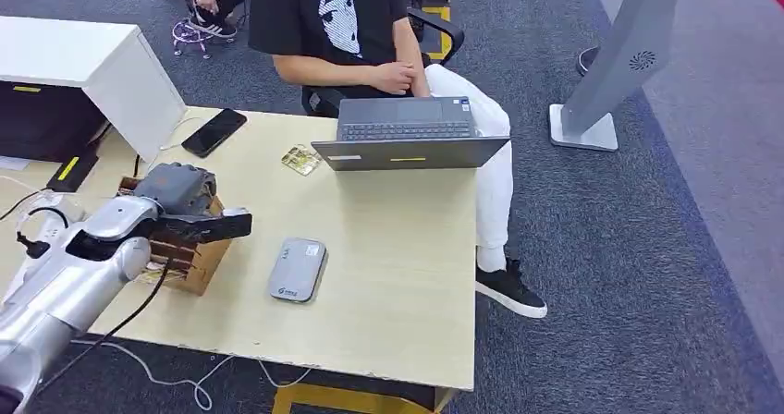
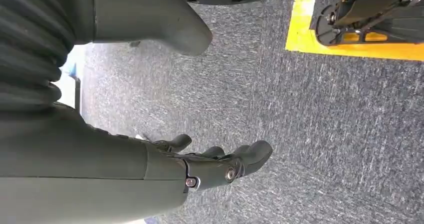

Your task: Pass the card to the sensor for recognition and then transmit it.

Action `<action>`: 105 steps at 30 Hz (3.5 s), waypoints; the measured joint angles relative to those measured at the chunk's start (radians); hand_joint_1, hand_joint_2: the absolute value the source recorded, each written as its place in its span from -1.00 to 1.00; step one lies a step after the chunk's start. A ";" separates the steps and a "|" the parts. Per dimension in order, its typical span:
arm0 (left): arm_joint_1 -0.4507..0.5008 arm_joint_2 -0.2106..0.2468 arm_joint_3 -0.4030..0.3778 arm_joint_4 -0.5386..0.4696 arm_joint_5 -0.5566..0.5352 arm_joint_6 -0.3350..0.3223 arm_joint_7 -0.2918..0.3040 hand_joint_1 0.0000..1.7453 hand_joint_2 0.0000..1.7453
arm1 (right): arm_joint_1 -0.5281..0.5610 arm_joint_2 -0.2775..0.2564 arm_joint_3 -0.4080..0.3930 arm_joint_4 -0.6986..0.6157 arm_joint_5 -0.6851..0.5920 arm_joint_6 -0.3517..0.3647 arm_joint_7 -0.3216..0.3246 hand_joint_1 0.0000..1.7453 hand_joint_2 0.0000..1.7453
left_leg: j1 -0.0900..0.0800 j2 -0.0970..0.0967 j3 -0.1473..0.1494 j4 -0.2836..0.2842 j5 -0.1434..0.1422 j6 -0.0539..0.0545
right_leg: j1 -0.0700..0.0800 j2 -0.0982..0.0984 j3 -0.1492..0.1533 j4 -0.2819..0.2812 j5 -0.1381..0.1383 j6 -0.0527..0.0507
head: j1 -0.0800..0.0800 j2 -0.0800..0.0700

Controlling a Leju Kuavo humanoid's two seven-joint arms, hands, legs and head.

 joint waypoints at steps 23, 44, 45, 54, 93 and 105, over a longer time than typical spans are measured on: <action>0.012 0.009 0.021 -0.005 -0.002 0.002 -0.003 1.00 1.00 | 0.000 0.000 -0.003 0.000 0.003 0.003 -0.002 -1.00 1.00 | 0.000 -0.001 0.000 0.000 0.000 0.000 | 0.000 -0.001 0.000 0.000 0.000 0.000 | 0.000 0.000; 0.074 -0.009 0.074 -0.036 -0.046 0.148 0.023 1.00 1.00 | 0.000 0.000 -0.010 0.000 0.015 0.003 0.000 -1.00 1.00 | 0.000 0.001 -0.002 0.001 0.000 0.000 | 0.000 0.002 -0.003 0.000 0.000 0.000 | 0.000 0.000; 0.082 -0.015 0.087 -0.048 -0.055 0.182 0.025 1.00 1.00 | 0.000 0.000 -0.010 0.000 0.021 0.003 0.001 -1.00 1.00 | 0.000 0.001 -0.003 0.001 0.001 0.000 | 0.000 0.001 -0.004 0.000 0.000 0.000 | 0.000 0.000; 0.074 -0.069 0.206 -0.119 -0.077 0.344 0.012 1.00 1.00 | -0.003 0.006 -0.012 0.000 0.040 0.002 0.005 -1.00 1.00 | 0.000 -0.002 -0.003 0.001 0.000 0.001 | -0.001 -0.002 -0.003 0.000 0.001 0.001 | 0.000 0.000; 0.125 -0.130 0.392 -0.185 -0.092 0.677 -0.155 1.00 1.00 | -0.002 0.008 -0.026 0.000 0.074 -0.002 0.023 -1.00 1.00 | 0.000 -0.002 -0.003 0.001 0.002 0.001 | 0.000 -0.002 -0.002 0.000 0.001 0.001 | 0.000 0.000; 0.139 -0.135 0.511 -0.283 -0.206 0.772 -0.159 1.00 1.00 | -0.002 0.008 -0.034 0.000 0.077 -0.015 0.025 -1.00 1.00 | 0.000 -0.002 -0.003 0.001 0.002 0.001 | -0.001 -0.002 -0.002 0.000 0.001 0.001 | 0.000 0.000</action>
